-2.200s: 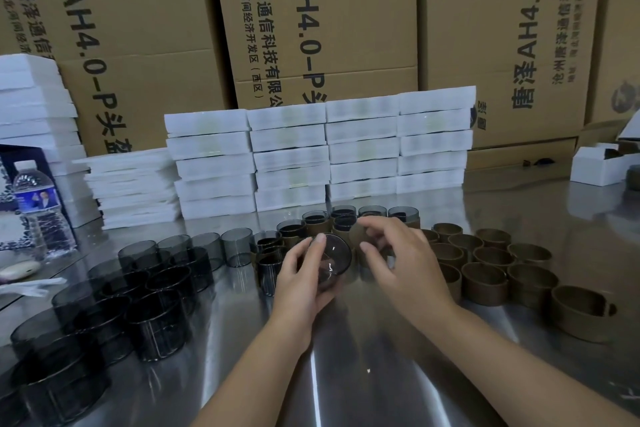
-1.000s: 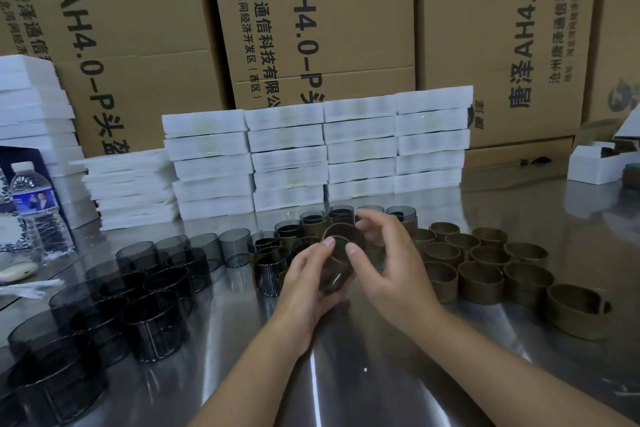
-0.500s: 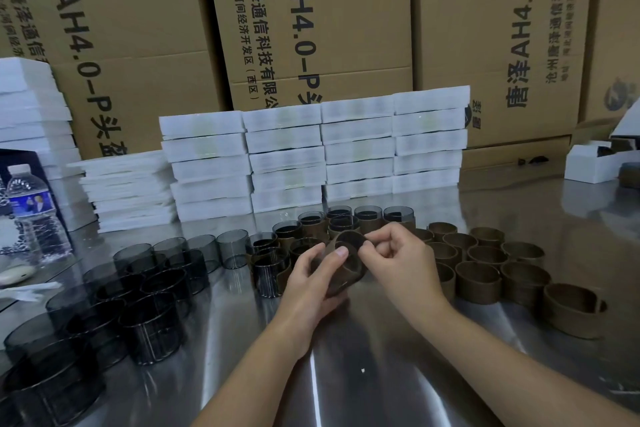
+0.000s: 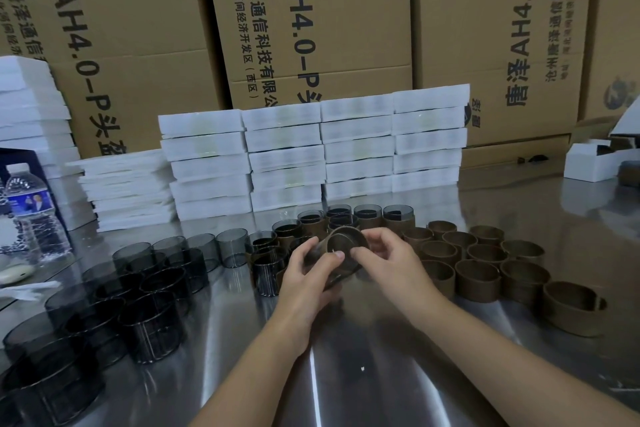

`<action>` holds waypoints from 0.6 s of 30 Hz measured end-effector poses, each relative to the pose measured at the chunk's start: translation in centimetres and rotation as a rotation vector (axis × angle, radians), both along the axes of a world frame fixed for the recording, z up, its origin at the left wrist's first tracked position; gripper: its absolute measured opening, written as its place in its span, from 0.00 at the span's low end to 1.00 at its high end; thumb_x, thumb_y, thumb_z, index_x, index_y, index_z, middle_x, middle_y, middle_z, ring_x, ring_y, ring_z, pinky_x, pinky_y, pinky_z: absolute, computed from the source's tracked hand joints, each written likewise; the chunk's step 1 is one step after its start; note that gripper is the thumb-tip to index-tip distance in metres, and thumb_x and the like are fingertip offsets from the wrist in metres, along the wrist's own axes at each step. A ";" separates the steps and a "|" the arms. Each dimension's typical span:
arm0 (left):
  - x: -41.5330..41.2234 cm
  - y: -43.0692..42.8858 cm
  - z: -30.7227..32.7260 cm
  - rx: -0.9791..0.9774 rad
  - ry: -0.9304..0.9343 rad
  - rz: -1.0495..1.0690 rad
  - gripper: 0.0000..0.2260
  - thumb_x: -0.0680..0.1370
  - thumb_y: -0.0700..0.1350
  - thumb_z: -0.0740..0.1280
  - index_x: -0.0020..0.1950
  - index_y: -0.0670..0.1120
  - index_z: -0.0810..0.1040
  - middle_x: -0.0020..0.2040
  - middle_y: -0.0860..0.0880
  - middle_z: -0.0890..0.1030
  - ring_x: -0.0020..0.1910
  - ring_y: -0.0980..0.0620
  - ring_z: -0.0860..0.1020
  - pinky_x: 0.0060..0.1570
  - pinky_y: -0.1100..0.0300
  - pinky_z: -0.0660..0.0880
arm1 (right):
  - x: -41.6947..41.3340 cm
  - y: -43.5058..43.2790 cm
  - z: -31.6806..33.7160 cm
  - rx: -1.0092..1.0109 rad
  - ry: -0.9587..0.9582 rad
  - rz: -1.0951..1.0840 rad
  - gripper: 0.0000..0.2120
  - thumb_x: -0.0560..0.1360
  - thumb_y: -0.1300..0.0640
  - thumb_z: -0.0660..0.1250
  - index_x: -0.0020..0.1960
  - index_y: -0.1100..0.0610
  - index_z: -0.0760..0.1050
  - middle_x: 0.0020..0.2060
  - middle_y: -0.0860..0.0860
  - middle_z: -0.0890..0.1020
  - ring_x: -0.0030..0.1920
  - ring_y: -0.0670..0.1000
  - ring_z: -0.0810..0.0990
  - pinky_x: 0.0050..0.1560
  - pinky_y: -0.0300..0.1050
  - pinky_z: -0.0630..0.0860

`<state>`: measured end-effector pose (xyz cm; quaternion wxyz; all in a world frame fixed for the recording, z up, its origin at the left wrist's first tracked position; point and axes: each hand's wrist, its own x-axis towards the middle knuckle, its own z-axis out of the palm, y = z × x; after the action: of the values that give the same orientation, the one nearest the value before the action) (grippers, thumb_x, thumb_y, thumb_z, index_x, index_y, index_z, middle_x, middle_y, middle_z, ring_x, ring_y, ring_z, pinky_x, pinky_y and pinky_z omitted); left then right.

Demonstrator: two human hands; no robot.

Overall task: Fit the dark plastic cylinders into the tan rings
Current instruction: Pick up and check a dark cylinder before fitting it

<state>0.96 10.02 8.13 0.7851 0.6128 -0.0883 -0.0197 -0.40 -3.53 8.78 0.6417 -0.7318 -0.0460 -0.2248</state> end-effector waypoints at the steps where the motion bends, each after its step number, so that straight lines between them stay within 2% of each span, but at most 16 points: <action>1: 0.0 0.0 0.1 -0.007 0.001 0.011 0.21 0.76 0.41 0.70 0.68 0.50 0.72 0.60 0.45 0.80 0.56 0.49 0.82 0.49 0.58 0.79 | 0.1 0.0 0.0 0.028 0.026 0.019 0.05 0.73 0.60 0.70 0.47 0.51 0.79 0.42 0.52 0.83 0.44 0.46 0.80 0.48 0.42 0.77; 4: 0.0 0.1 0.2 -0.023 0.003 0.011 0.19 0.76 0.40 0.69 0.66 0.49 0.73 0.59 0.44 0.81 0.53 0.49 0.83 0.44 0.60 0.80 | 0.2 -0.2 0.1 0.100 0.071 0.063 0.05 0.74 0.59 0.70 0.49 0.52 0.81 0.43 0.48 0.84 0.45 0.45 0.82 0.48 0.41 0.78; 6: 0.0 0.1 0.1 -0.024 -0.005 0.009 0.18 0.76 0.40 0.69 0.65 0.49 0.74 0.57 0.45 0.82 0.49 0.52 0.84 0.39 0.63 0.79 | 0.1 -0.3 0.2 0.148 0.086 0.107 0.05 0.74 0.60 0.70 0.50 0.54 0.81 0.42 0.49 0.85 0.41 0.43 0.83 0.42 0.37 0.78; 8: 0.0 0.1 0.0 -0.005 -0.023 0.022 0.18 0.75 0.39 0.70 0.64 0.51 0.74 0.54 0.48 0.82 0.47 0.53 0.84 0.39 0.64 0.79 | 0.1 -0.6 0.4 0.156 0.099 0.132 0.07 0.75 0.63 0.69 0.51 0.56 0.81 0.43 0.51 0.85 0.40 0.44 0.84 0.43 0.39 0.80; 10: 0.0 0.0 -0.1 0.026 -0.048 0.044 0.20 0.73 0.39 0.73 0.62 0.52 0.74 0.54 0.48 0.81 0.50 0.51 0.83 0.44 0.62 0.79 | 0.0 -0.9 0.5 0.126 0.109 0.135 0.09 0.75 0.64 0.69 0.54 0.56 0.80 0.45 0.53 0.86 0.44 0.51 0.84 0.50 0.48 0.80; 12: -0.1 0.1 -0.1 0.061 -0.073 0.061 0.25 0.66 0.43 0.76 0.60 0.54 0.75 0.55 0.47 0.80 0.53 0.50 0.83 0.50 0.59 0.80 | 0.1 -1.1 0.6 0.107 0.108 0.143 0.11 0.75 0.65 0.69 0.55 0.55 0.80 0.47 0.54 0.86 0.48 0.56 0.84 0.55 0.53 0.79; 15: -0.3 0.0 0.0 0.112 -0.111 0.061 0.34 0.55 0.50 0.76 0.61 0.54 0.74 0.55 0.47 0.82 0.54 0.50 0.83 0.58 0.51 0.78 | 0.2 -1.1 0.7 0.138 0.085 0.167 0.13 0.74 0.68 0.69 0.53 0.52 0.80 0.45 0.50 0.86 0.46 0.48 0.84 0.51 0.45 0.79; 18: -0.3 -0.1 -0.2 0.134 -0.136 0.051 0.35 0.54 0.53 0.76 0.61 0.53 0.75 0.55 0.47 0.83 0.55 0.48 0.82 0.61 0.47 0.77 | 0.3 -1.4 0.9 0.146 0.074 0.162 0.14 0.74 0.68 0.69 0.51 0.49 0.80 0.44 0.49 0.86 0.47 0.48 0.84 0.52 0.43 0.79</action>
<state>0.64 9.92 7.96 0.7346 0.6660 -0.1242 0.0358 -0.09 -4.95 9.71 0.7106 -0.6849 -0.0647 -0.1477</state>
